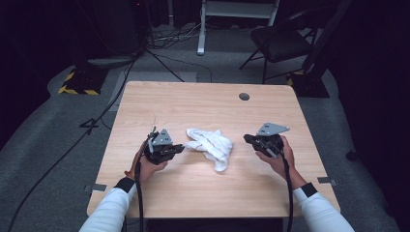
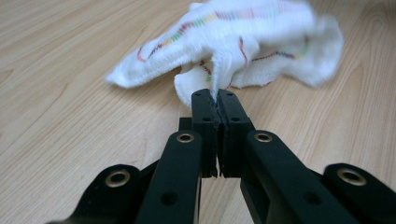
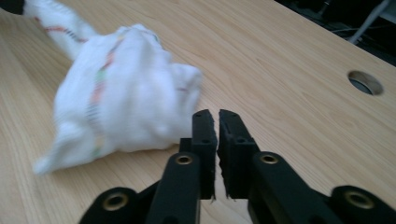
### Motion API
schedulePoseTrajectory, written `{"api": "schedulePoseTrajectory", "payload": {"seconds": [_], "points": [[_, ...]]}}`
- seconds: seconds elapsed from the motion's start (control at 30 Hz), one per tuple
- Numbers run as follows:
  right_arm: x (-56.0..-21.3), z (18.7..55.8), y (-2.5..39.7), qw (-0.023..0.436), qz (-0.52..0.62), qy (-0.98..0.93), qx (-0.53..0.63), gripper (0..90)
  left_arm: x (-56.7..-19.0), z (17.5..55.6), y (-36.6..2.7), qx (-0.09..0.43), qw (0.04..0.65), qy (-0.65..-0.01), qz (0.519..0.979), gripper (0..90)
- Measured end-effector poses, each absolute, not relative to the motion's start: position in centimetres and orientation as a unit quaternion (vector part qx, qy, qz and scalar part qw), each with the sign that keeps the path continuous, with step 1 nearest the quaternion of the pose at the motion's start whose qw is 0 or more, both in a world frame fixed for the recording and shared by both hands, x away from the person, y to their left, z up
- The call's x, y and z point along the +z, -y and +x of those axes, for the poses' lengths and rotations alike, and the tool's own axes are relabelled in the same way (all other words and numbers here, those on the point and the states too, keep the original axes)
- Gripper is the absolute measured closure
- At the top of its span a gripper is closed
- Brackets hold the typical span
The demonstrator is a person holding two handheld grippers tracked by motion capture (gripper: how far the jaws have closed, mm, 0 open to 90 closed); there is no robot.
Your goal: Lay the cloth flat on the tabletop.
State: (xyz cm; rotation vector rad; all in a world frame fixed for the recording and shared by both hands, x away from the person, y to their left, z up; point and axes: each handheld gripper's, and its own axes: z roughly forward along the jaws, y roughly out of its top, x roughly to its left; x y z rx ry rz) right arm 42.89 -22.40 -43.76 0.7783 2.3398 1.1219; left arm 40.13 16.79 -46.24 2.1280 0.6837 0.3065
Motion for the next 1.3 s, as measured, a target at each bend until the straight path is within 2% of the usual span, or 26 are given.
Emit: {"api": "schedulePoseTrajectory", "payload": {"seconds": [0.17,0.37,0.4,0.5,0.67,0.77,0.83,0.9,1.0,1.03,1.07,1.17,1.3], "points": [[-44.0,42.9,23.5,0.207,0.287,-0.845,0.402,83.5,-46.2,39.8,-16.2,0.113,0.428,-0.26,0.858,87.3],[-44.5,41.9,21.3,0.183,0.247,-0.863,0.4,80.2,-46.3,39.1,-15.1,0.094,0.429,-0.236,0.867,87.3],[-44.8,41.1,20.3,0.161,0.223,-0.874,0.4,77.5,-46.3,38.8,-14.7,0.09,0.427,-0.226,0.871,87.4],[-45.1,39.8,19.0,0.141,0.184,-0.886,0.401,74.4,-46.3,38.3,-14.3,0.083,0.428,-0.216,0.874,87.3],[-46.4,37.9,16.0,0.107,0.144,-0.905,0.387,55.7,-46.2,38.0,-13.9,0.077,0.43,-0.212,0.874,87.3],[-47.4,37.6,15.1,0.112,0.144,-0.91,0.372,49.9,-46.3,38.0,-13.7,0.074,0.43,-0.208,0.875,87.3],[-48.0,37.7,14.9,0.121,0.155,-0.91,0.364,52.4,-46.4,38.0,-13.5,0.073,0.427,-0.205,0.878,87.3],[-48.4,37.9,14.9,0.15,0.171,-0.91,0.347,56.7,-46.5,38.0,-13.6,0.073,0.426,-0.205,0.878,87.3],[-48.5,38.4,15.5,0.179,0.19,-0.904,0.339,72.6,-46.4,38.1,-13.8,0.075,0.427,-0.208,0.877,87.3],[-48.5,38.4,15.5,0.179,0.19,-0.904,0.339,72.6,-46.4,38.2,-14.0,0.078,0.427,-0.21,0.876,87.3],[-48.4,38.7,16.0,0.193,0.195,-0.902,0.334,83.9,-46.4,38.3,-14.2,0.085,0.422,-0.213,0.877,87.3],[-47.8,39.0,16.8,0.202,0.202,-0.897,0.338,87.8,-46.2,38.6,-15.1,0.092,0.427,-0.227,0.871,87.3],[-46.6,39.3,18.2,0.216,0.219,-0.883,0.354,88.5,-45.9,38.9,-16.2,0.11,0.428,-0.241,0.864,87.3]]}}
